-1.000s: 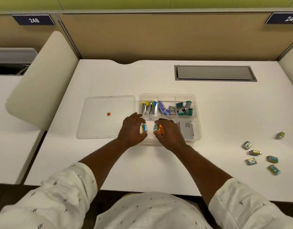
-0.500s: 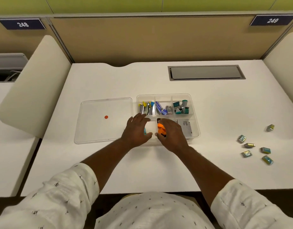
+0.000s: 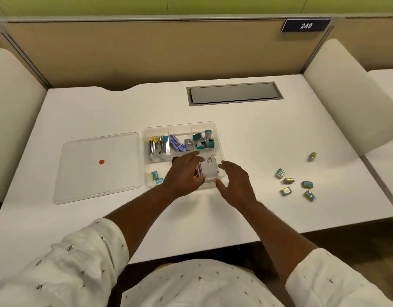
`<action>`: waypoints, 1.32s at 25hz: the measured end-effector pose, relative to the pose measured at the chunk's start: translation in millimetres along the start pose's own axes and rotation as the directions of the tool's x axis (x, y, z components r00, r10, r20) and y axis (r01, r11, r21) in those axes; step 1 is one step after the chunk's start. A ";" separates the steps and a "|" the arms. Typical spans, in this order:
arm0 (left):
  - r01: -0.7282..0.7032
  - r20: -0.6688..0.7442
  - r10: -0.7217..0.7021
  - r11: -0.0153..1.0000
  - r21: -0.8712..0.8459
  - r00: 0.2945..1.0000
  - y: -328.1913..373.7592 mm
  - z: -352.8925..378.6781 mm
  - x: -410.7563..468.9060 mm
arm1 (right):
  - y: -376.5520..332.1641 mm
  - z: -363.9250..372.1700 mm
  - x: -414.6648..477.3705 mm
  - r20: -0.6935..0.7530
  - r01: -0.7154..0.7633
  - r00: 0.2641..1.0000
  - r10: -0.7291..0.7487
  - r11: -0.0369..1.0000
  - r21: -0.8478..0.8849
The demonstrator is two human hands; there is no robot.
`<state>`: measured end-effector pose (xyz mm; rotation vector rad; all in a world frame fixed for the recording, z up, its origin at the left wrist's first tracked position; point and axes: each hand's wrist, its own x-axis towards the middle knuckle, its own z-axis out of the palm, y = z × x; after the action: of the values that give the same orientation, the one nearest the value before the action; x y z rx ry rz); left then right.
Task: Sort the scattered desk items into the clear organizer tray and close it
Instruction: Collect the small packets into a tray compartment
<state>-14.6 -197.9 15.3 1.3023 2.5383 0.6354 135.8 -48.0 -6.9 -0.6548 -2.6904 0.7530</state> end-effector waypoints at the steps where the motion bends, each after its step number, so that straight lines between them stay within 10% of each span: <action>1: -0.011 0.003 0.012 1.000 -0.012 1.000 15.6 6.4 6.9 | 12.3 -7.8 -3.1 -0.010 0.001 1.000 -0.001 1.000 -0.008; 15: -0.059 0.041 0.064 0.992 -0.107 0.997 183.1 109.1 86.4 | 198.7 -95.2 -25.8 0.040 -0.105 0.994 0.106 0.994 -0.027; 33: -0.166 0.302 0.119 0.977 0.135 0.946 227.0 183.3 136.9 | 273.0 -115.3 -17.1 0.121 -0.038 0.991 0.054 0.991 -0.127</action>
<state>138.0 80.6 -39.4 1.5184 2.3059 0.2427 288.6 200.4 -62.4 -0.7241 -2.8633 0.6620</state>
